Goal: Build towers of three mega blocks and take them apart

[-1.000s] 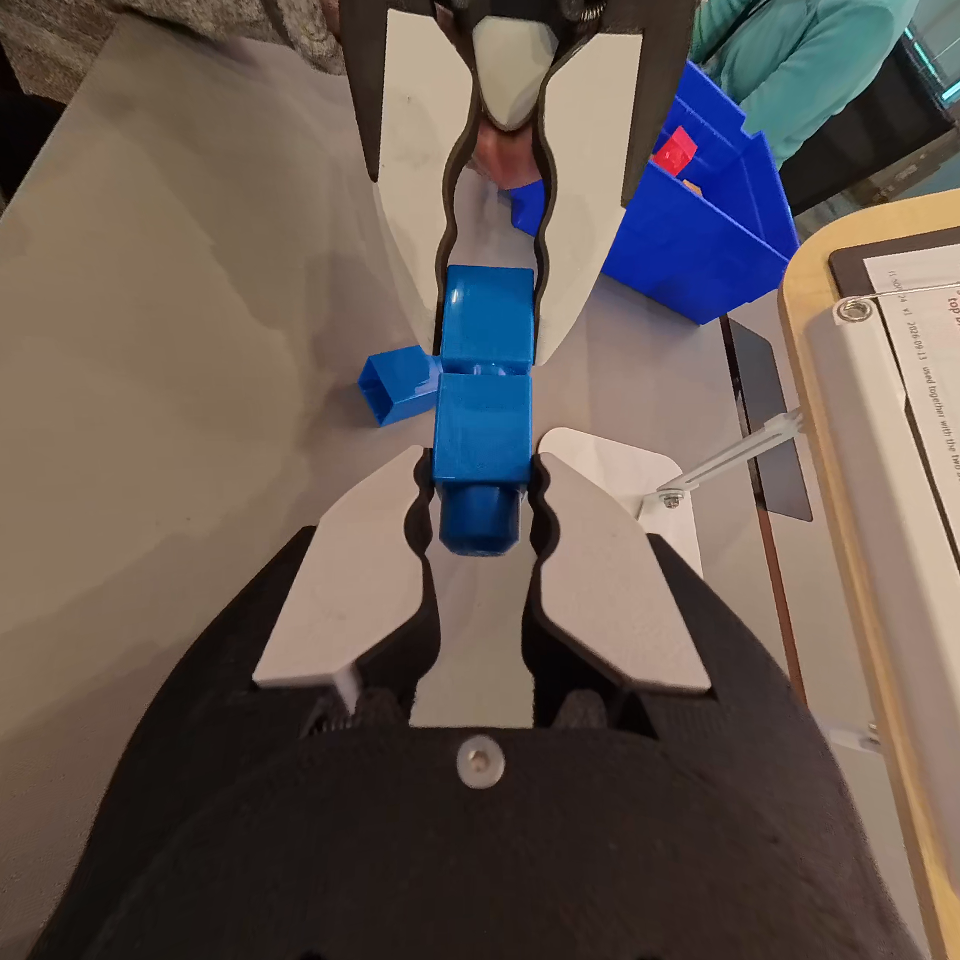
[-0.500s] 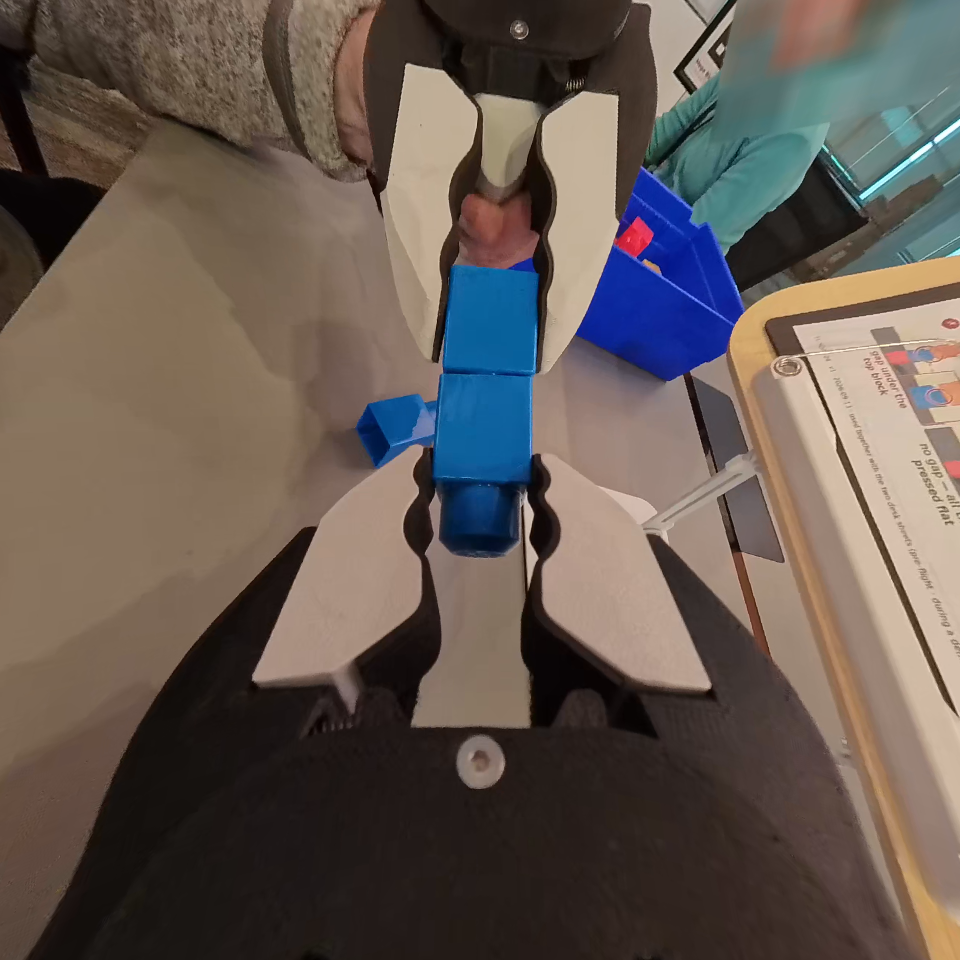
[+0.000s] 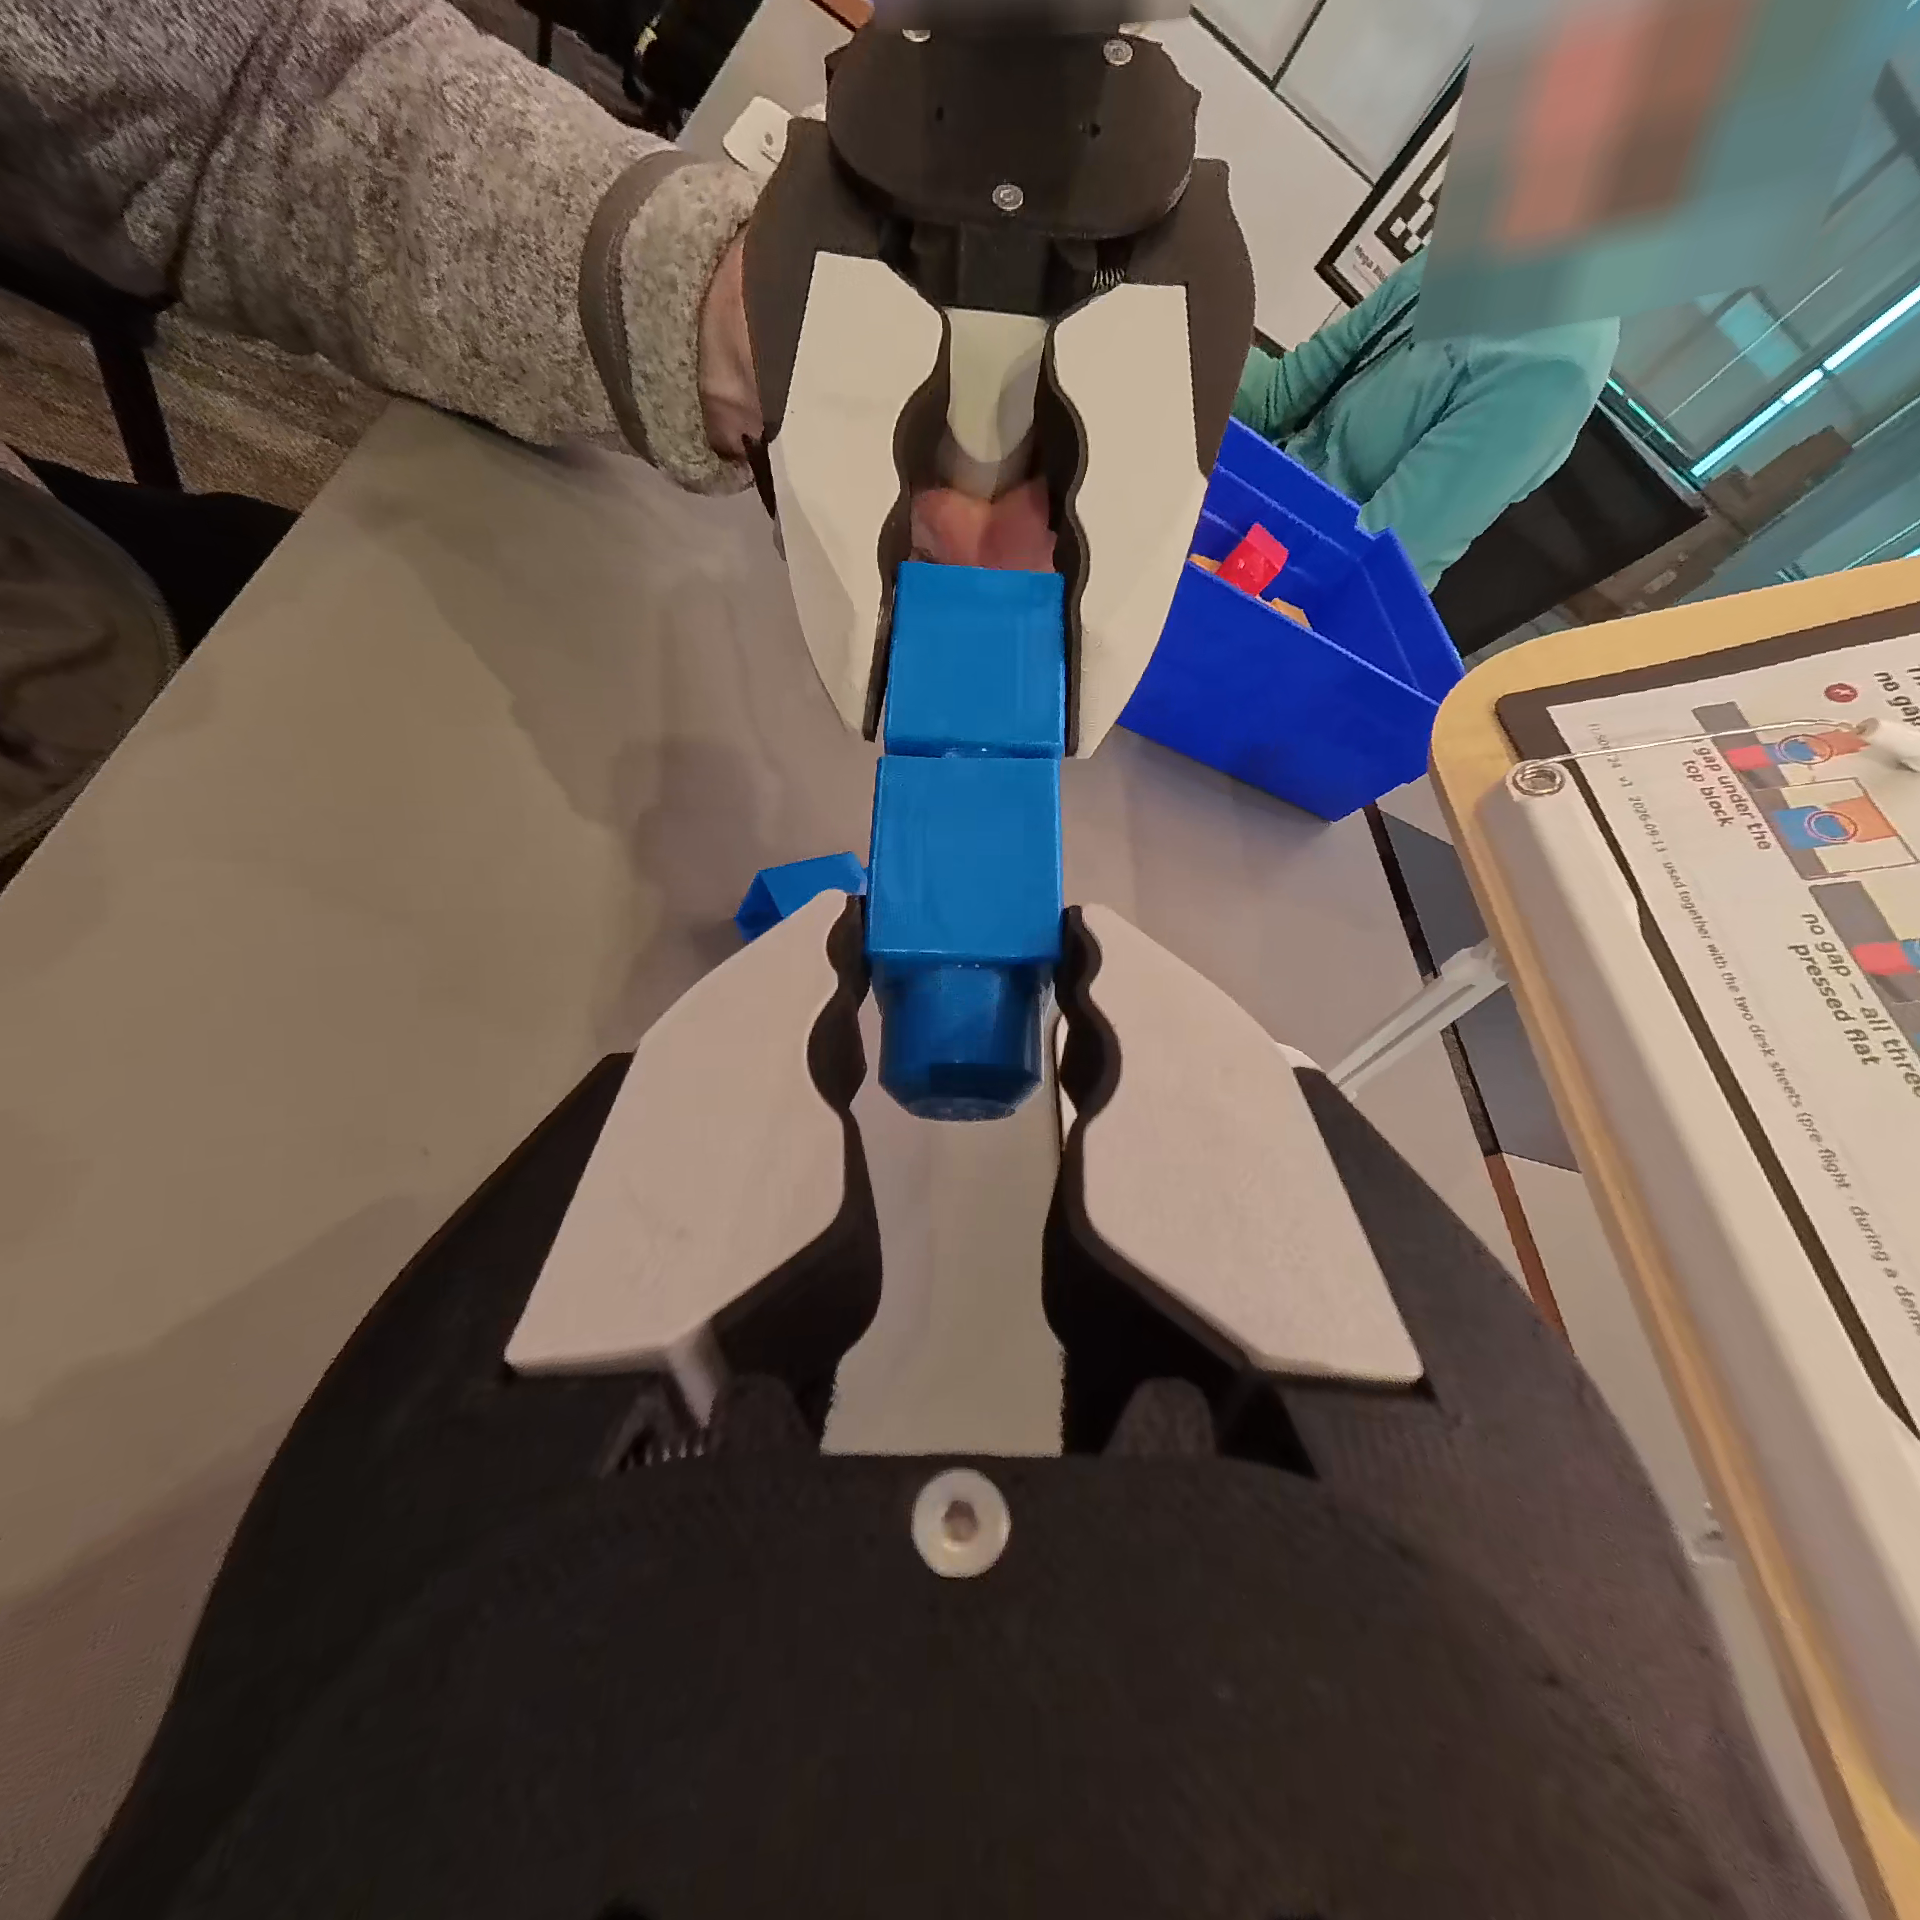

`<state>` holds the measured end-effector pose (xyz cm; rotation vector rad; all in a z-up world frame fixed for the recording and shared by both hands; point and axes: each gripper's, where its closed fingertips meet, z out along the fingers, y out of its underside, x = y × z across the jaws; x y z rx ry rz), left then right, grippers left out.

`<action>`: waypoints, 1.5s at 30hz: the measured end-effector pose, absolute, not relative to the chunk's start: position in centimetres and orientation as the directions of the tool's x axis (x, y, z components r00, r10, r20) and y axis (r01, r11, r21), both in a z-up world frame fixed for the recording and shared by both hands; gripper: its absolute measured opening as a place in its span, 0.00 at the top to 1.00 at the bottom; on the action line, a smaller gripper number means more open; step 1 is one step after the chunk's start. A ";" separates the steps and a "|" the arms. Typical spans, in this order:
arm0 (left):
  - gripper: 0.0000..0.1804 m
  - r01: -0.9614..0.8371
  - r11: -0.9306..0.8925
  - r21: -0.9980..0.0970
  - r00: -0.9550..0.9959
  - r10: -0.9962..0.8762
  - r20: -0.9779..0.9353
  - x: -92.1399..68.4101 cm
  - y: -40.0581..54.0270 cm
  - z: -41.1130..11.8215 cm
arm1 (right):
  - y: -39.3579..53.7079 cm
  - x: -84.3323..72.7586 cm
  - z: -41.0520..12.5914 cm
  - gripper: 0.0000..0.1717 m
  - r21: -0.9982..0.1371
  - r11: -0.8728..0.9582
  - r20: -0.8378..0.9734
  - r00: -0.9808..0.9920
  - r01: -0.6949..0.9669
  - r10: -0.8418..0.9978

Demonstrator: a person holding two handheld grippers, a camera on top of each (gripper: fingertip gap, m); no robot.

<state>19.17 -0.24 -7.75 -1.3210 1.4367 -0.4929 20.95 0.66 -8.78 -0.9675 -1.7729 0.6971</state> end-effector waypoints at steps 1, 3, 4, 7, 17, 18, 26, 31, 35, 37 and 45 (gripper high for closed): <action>0.80 -0.452 0.299 -0.840 0.181 -0.892 -0.415 19.1 -0.3 -7.8 | 0.6 21.0 -8.8 0.79 -0.797 0.522 0.473 -0.224 0.304 0.852; 0.80 -0.453 0.307 -0.837 0.182 -0.887 -0.424 19.0 -0.3 -7.8 | 0.6 21.0 -8.8 0.79 -0.795 0.524 0.476 -0.222 0.306 0.851; 0.80 -0.448 0.306 -0.840 0.180 -0.890 -0.420 19.0 -0.4 -7.7 | 0.5 21.0 -8.8 0.79 -0.797 0.524 0.474 -0.224 0.301 0.851; 0.80 -0.438 0.307 -0.845 0.182 -0.891 -0.417 19.0 -0.5 -7.5 | 0.4 21.0 -8.5 0.79 -0.804 0.521 0.475 -0.219 0.286 0.852; 0.80 -0.234 0.327 -0.916 0.205 -0.904 -0.375 19.5 -1.3 -5.6 | -0.7 21.3 -6.1 0.79 -0.888 0.440 0.406 -0.222 0.133 0.886; 0.80 -0.217 0.338 -0.916 0.208 -0.900 -0.382 19.7 -1.5 -5.4 | -0.8 21.4 -5.9 0.79 -0.897 0.428 0.395 -0.226 0.115 0.890; 0.80 -0.124 0.344 -0.931 0.228 -0.903 -0.364 20.1 -1.7 -4.8 | -1.2 21.5 -5.0 0.79 -0.927 0.372 0.351 -0.238 0.048 0.905; 0.80 -0.112 0.337 -0.935 0.230 -0.906 -0.355 20.2 -1.7 -4.8 | -1.1 21.5 -5.1 0.79 -0.925 0.378 0.358 -0.233 0.046 0.904; 0.80 -0.133 0.343 -0.930 0.227 -0.902 -0.366 20.1 -1.7 -4.6 | -1.1 21.5 -5.0 0.79 -0.920 0.389 0.370 -0.227 0.044 0.901; 0.80 -0.135 0.345 -0.929 0.238 -0.899 -0.368 20.1 -1.7 -4.4 | -1.1 21.5 -5.0 0.79 -0.918 0.395 0.377 -0.223 0.043 0.899; 0.80 -0.122 0.338 -0.933 0.221 -0.907 -0.358 20.1 -1.9 -4.5 | -1.3 21.4 -5.0 0.79 -0.895 0.443 0.424 -0.209 0.048 0.881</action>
